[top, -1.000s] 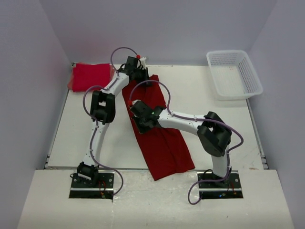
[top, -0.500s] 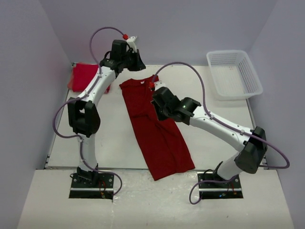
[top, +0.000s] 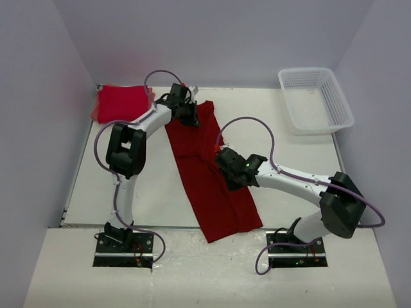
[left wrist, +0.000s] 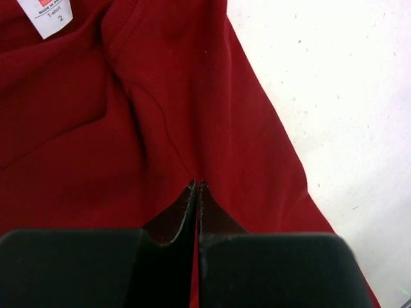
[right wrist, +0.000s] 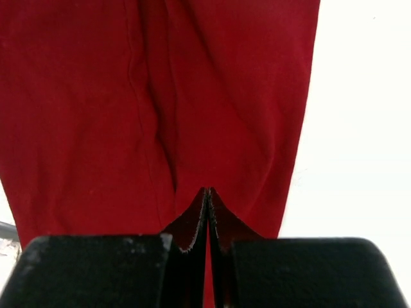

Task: Fold and stack the t-shirts
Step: Rotate the tshirt 90 degrees

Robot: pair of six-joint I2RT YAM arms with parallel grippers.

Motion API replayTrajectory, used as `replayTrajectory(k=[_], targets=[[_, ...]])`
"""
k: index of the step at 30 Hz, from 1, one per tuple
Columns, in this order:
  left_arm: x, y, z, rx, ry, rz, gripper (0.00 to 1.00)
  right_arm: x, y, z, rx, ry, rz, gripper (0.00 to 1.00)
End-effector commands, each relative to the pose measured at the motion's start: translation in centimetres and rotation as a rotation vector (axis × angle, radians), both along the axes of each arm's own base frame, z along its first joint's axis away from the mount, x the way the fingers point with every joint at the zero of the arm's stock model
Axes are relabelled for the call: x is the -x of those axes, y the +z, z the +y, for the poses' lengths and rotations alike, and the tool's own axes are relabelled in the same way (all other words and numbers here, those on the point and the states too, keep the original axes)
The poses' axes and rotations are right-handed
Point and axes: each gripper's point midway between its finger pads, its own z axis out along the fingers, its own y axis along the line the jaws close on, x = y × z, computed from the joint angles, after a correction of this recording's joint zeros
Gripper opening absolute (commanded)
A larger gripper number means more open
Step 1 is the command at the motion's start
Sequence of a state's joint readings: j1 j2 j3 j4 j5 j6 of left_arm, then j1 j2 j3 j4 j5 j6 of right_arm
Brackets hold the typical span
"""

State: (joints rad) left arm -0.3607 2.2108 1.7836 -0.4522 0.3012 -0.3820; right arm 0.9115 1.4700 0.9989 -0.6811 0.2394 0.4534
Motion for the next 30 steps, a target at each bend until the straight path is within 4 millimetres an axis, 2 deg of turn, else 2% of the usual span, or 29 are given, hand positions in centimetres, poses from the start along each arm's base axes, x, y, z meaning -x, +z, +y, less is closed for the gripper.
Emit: replayTrajectory(k=[1,3,4,6,7,9,10,12,14,15,16,17,18,19,21,23,24,26,27,29,30], targets=[[-1.6,-0.5,-0.2,0.006,0.015,-0.041,0.0,-0.2,-0.4,1.4,-0.069,-0.03,0.0,0.0],[-1.9,-1.5,-0.1,-0.009,0.022,-0.031,0.0,0.2,-1.7,1.3,-0.057,-0.039,0.028,0.0],[-1.7,-3.0,0.1,-0.029,0.026,-0.003,0.0,0.4,-2.2,1.2,-0.046,-0.043,0.04,0.0],[-2.1,-4.1,0.4,-0.059,0.042,0.013,0.0,0.7,-3.1,1.6,-0.06,-0.041,0.066,0.0],[-1.9,-5.9,0.9,-0.092,0.051,0.049,0.0,0.9,-3.7,1.7,-0.058,-0.044,0.082,0.0],[-2.6,-6.5,1.0,-0.107,0.054,0.048,0.0,1.1,-4.6,1.9,-0.061,-0.051,0.102,0.0],[-2.3,-8.0,1.2,-0.127,0.057,0.08,0.0,1.2,-5.2,1.8,-0.046,-0.052,0.113,0.0],[-3.3,-7.9,1.0,-0.132,0.055,0.066,0.0,1.1,-5.8,1.9,-0.038,-0.057,0.121,0.0],[-4.0,-8.7,1.0,-0.146,0.052,0.074,0.0,1.1,-6.6,2.4,-0.03,-0.05,0.143,0.0],[-4.0,-9.8,1.1,-0.152,0.048,0.096,0.0,1.1,-6.9,2.6,-0.029,-0.05,0.152,0.0],[-4.3,-9.9,1.1,-0.147,0.048,0.096,0.0,0.9,-7.4,2.9,-0.021,-0.049,0.163,0.0],[-5.2,-9.1,0.9,-0.133,0.05,0.072,0.0,0.9,-7.6,3.2,-0.024,-0.048,0.172,0.0],[-5.6,-9.7,0.9,-0.119,0.05,0.079,0.0,0.6,-7.4,4.1,-0.044,-0.041,0.18,0.0],[-6.4,-9.0,0.7,-0.098,0.052,0.057,0.0,0.7,-8.0,4.5,-0.04,-0.036,0.197,0.0],[-7.9,-8.5,0.7,-0.05,0.058,0.036,0.0,0.0,-7.5,6.1,-0.072,-0.021,0.2,0.0],[-8.7,-8.7,0.5,0.004,0.043,0.03,0.0,-0.4,-8.0,6.8,-0.063,-0.008,0.215,0.0],[-9.2,-8.3,0.4,0.022,0.039,0.018,0.0,-1.0,-7.3,8.1,-0.091,0.008,0.209,0.0],[-10.4,-7.3,0.2,0.057,0.03,-0.019,0.0,-1.8,-7.6,8.6,-0.076,0.019,0.205,0.0],[-10.8,-6.9,0.3,0.072,0.023,-0.034,0.0,-3.0,-6.6,9.6,-0.092,0.024,0.174,0.0],[-11.4,-6.1,0.7,0.093,0.024,-0.06,0.0,-4.3,-6.5,9.4,-0.058,0.015,0.161,0.0],[-11.6,-5.7,0.9,0.099,0.028,-0.067,0.0,-5.4,-5.5,9.6,-0.063,0.006,0.142,0.0]])
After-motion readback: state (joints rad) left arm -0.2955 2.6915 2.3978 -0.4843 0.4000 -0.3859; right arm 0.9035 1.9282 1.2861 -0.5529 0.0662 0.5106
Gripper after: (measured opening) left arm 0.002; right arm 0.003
